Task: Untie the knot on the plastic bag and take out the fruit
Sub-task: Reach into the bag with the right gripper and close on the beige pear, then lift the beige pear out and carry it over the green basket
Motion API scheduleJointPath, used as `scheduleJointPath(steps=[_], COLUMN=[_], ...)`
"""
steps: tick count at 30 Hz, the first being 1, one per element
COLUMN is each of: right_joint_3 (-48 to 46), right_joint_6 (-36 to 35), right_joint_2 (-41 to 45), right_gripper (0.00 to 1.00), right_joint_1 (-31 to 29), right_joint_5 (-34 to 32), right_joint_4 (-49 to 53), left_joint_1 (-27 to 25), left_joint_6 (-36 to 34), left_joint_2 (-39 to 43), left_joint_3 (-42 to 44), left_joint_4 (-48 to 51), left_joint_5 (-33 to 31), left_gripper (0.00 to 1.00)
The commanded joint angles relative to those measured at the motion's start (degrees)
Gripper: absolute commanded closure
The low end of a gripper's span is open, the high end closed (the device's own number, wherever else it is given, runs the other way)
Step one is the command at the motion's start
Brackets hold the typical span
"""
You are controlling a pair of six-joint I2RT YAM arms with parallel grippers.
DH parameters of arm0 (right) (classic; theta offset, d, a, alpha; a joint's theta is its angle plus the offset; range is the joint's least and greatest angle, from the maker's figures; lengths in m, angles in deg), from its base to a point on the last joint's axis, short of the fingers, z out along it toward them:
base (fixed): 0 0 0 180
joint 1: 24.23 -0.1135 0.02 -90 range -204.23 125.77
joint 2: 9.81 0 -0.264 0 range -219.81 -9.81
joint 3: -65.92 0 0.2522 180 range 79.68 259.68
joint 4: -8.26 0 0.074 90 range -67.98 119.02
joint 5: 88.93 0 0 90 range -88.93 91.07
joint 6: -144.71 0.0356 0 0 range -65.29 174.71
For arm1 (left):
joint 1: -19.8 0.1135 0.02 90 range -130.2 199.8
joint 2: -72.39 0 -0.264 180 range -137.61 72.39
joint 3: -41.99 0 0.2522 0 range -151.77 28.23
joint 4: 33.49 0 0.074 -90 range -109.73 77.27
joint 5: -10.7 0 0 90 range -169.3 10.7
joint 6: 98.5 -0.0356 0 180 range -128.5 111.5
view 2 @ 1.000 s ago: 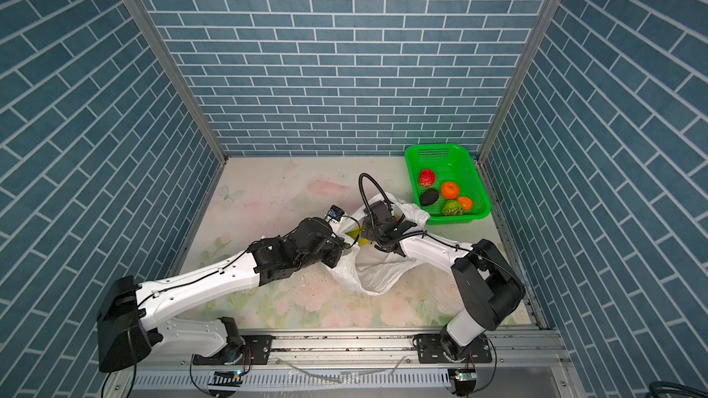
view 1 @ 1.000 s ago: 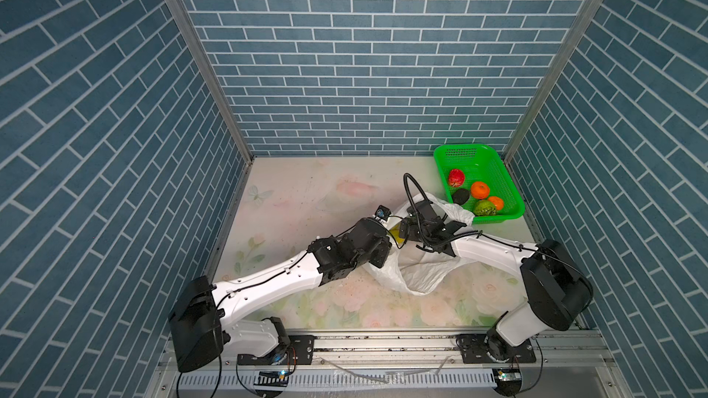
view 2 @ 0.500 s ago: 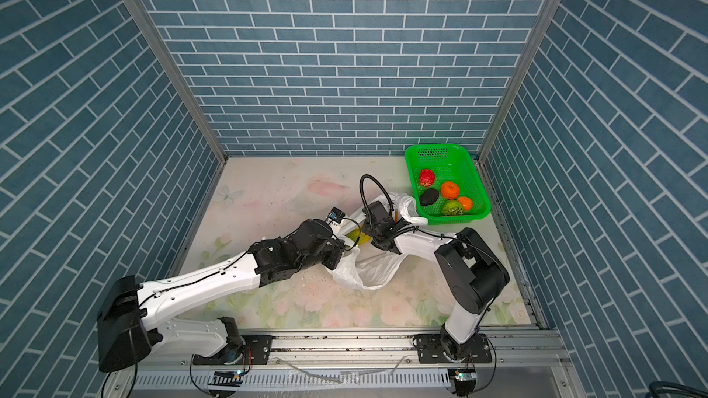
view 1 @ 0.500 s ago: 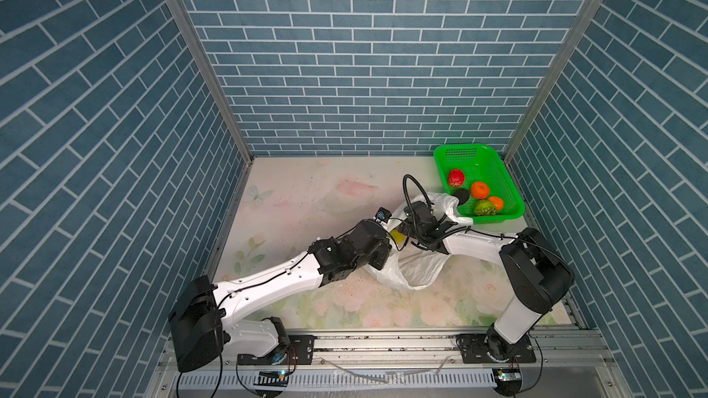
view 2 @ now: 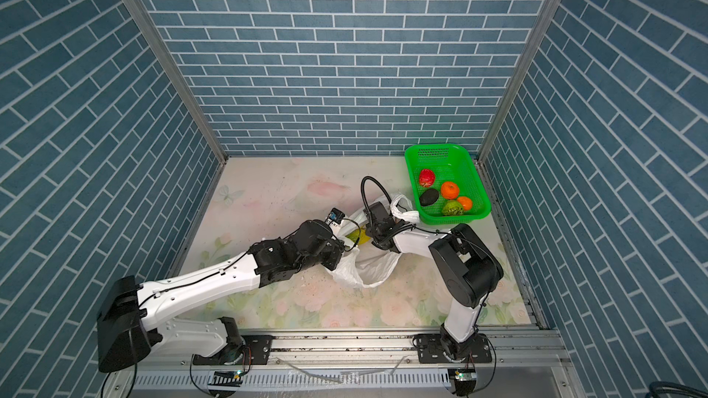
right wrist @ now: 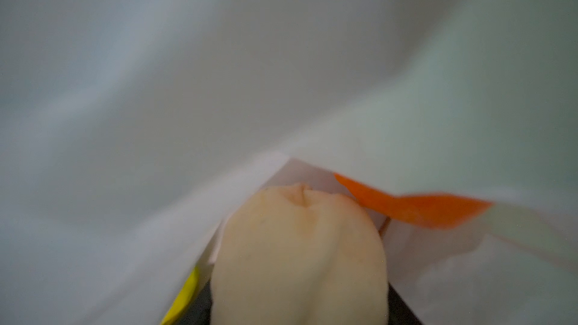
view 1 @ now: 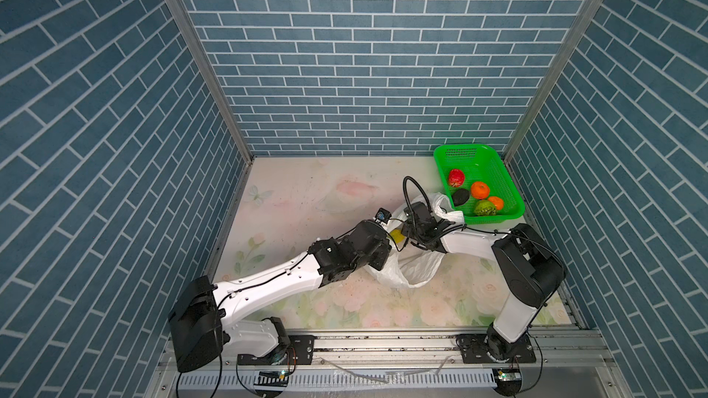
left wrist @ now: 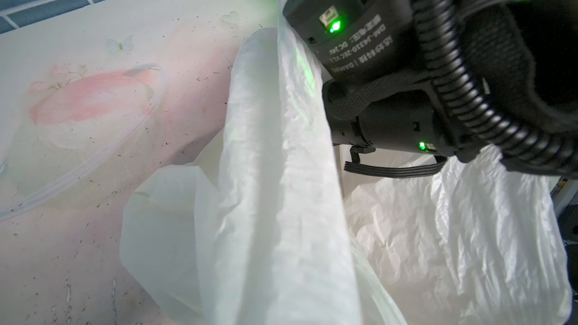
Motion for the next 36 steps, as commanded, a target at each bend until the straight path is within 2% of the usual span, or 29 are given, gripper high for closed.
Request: scheduleJointPath(steps=[1,11,19,31,34,36], right_joint_3=[0.0,-0.9,3.0,20.2,25.2,28.2], right_joint_6=[0.0,-2.0,-5.9,-13.2,-14.8,-15.7], right_joint_2=[4.0,15.3,22.0,27.5,27.7,27.9], right_gripper=[0.50,0.51,0.51,0.51,0.51,0.51], right_joint_1=[-0.2,-4.2,-7.7,-7.7,-6.4,-4.3], right_joint_5=[6.1,13.8,15.6,20.2,20.2,22.8], right_joint_4=[2.7,14.8,26.0,45.3,48.4,49.1], left_joint_1=[-0.3,-0.4,-0.1,0.0,-0.1,0.0], left_joint_6=[-0.1,0.7,0.0,0.1,0.1,0.1], left_joint_2=[1.3,-0.3,-0.5,-1.3,-1.4,-1.4], left_joint_3=[0.7,0.3,-0.5,-1.4,-1.5,-1.6], left_joint_4=[0.4,-1.1,0.1,1.5,1.6,1.7], left_joint_5=[-2.0,-5.5,-7.8,-8.3,-8.3,-8.3], left_gripper=[1.00,1.00,1.00,1.00,1.00,1.00])
